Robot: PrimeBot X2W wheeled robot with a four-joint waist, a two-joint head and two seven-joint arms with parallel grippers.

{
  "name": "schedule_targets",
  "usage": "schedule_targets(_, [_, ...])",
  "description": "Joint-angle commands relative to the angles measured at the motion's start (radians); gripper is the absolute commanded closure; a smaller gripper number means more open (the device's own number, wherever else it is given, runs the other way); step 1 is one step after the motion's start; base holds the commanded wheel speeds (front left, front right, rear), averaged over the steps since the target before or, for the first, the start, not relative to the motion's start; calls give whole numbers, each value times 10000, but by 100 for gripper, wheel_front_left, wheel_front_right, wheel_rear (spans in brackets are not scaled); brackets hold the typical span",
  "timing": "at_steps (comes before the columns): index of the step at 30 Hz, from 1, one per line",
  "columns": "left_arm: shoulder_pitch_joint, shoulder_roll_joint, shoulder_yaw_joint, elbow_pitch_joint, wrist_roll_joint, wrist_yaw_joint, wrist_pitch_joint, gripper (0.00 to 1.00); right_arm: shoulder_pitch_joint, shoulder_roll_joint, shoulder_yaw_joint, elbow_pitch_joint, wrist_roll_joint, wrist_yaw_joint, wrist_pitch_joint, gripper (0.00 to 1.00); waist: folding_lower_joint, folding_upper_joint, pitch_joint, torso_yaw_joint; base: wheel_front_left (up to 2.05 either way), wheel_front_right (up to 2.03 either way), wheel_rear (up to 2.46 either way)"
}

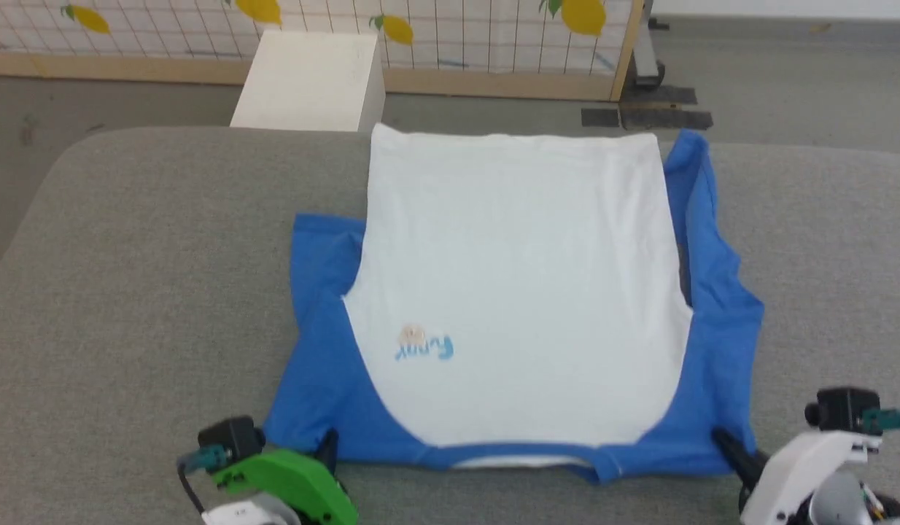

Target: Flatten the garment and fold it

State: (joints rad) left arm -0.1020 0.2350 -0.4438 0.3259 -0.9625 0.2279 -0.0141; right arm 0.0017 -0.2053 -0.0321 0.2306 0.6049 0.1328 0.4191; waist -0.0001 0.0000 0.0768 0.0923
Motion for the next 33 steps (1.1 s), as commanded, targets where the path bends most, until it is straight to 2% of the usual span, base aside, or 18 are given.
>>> schedule_targets(1, [402,325,86,-96,-59,260,107,100,376,22,-320,-171,-222,-21,312,100,1,0,-205,-55,0,0,0])
schedule_targets(7, [1485,652,-126,-762,-369,941,1179,100,1638,498,-905,-866,-777,-21,2265,100,1,0,-281,-70,0,0,0])
schedule_targets(11, [1897,956,-335,-967,-505,1162,1914,100,2193,699,-1078,-1341,-1135,-21,3395,100,1,0,-314,-70,0,0,0])
schedule_targets(14, [2004,1035,-328,-1163,-612,1214,2112,100,2278,862,-1236,-1625,-1320,-21,3596,100,1,0,-355,-83,0,0,0])
schedule_targets(15, [1987,1059,-295,-1247,-619,1239,2114,89,2249,920,-1287,-1703,-1341,-21,3555,100,1,0,-370,-87,0,0,0])
schedule_targets(16, [1974,1078,-258,-1314,-630,1263,2111,44,2204,969,-1303,-1790,-1353,-21,3483,100,1,0,-395,-97,0,0,0])
schedule_targets(17, [1961,1110,-193,-1401,-649,1301,2100,0,2172,1016,-1314,-1872,-1360,-21,3440,53,1,0,-420,-111,0,0,0])
schedule_targets(18, [1940,1153,-132,-1472,-652,1341,2085,0,2145,1035,-1325,-1948,-1374,-21,3424,0,1,0,-434,-120,0,0,0])
schedule_targets(23, [1840,1519,343,-2094,-755,1493,2036,0,1900,913,-1620,-2506,-1239,-21,3484,0,1,0,-540,-171,0,0,0])
schedule_targets(26, [1814,1764,802,-2720,-808,1720,1877,0,1619,782,-2146,-3008,-1153,-21,3492,0,1,0,-541,-192,0,0,0])
schedule_targets(30, [1622,2089,1354,-3551,-536,1999,1342,0,717,546,-2746,-3443,-1259,-21,3425,0,1,0,-377,-288,0,0,0])
schedule_targets(33, [1259,2291,1627,-4062,36,1881,475,0,-420,413,-2955,-3284,-1380,-21,3247,0,1,0,-57,-342,0,0,0])
